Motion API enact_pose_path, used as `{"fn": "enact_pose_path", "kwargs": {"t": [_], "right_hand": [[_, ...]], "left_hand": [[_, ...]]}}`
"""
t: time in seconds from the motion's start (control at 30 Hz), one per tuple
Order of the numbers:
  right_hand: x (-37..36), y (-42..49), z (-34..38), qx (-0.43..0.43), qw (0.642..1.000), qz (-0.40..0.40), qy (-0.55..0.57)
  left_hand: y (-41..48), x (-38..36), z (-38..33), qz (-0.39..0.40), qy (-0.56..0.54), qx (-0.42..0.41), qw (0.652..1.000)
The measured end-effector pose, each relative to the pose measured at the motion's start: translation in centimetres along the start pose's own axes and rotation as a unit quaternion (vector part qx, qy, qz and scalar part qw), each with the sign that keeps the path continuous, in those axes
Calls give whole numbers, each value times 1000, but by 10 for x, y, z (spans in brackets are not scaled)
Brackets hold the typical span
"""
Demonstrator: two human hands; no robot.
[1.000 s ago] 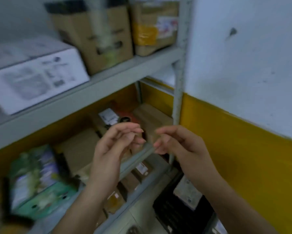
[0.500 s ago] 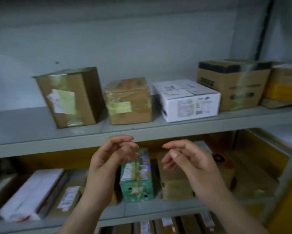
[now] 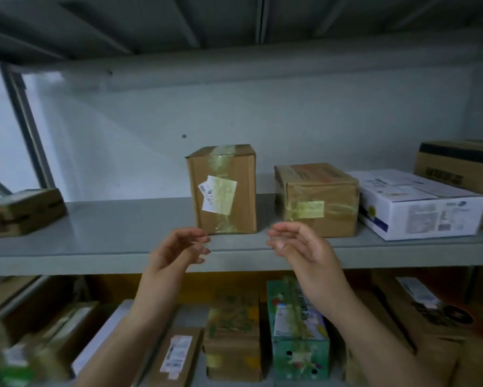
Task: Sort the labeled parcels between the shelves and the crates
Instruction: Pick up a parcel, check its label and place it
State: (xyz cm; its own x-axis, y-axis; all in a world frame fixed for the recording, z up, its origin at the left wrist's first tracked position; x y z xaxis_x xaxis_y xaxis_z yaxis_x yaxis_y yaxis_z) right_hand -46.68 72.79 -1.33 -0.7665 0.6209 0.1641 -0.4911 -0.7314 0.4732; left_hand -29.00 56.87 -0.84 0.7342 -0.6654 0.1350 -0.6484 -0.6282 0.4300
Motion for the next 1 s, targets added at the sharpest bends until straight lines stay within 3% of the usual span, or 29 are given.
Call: {"fn": "enact_pose_path", "kwargs": {"t": [0.3,0.43,0.57,0.73,1.0], "right_hand": [[-19,119,-2,-65,993,-16,-95],[-15,167,9,-88,992,-66,-69],[-17,197,7,-151,988,-43,-5],[-25,217,-18,-188,981,-4,34],[-37,168,4,-154,987,-24,33]], "left_hand": [[109,52,17,-50,23,31,998],[161,52,13,-24,14,85,996],[191,40,10,16,-10,142,990],[196,25,18,74,-11,182,980],[156,36,12,68,-32,135,988]]}}
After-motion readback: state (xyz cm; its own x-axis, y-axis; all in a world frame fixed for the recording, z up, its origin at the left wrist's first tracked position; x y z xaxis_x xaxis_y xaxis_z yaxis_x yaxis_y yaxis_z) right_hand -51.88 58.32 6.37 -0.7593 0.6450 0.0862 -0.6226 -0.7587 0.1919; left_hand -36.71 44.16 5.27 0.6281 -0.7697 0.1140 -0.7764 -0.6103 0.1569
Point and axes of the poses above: each hand's wrist, its own y-axis towards the middle knuckle, its own x-axis out of the back of the hand, z = x × y, the point moved 4 cm from there along y, towards the middle knuckle, and after that the axes turned 7 degrees about z, right-handed, at the moved point
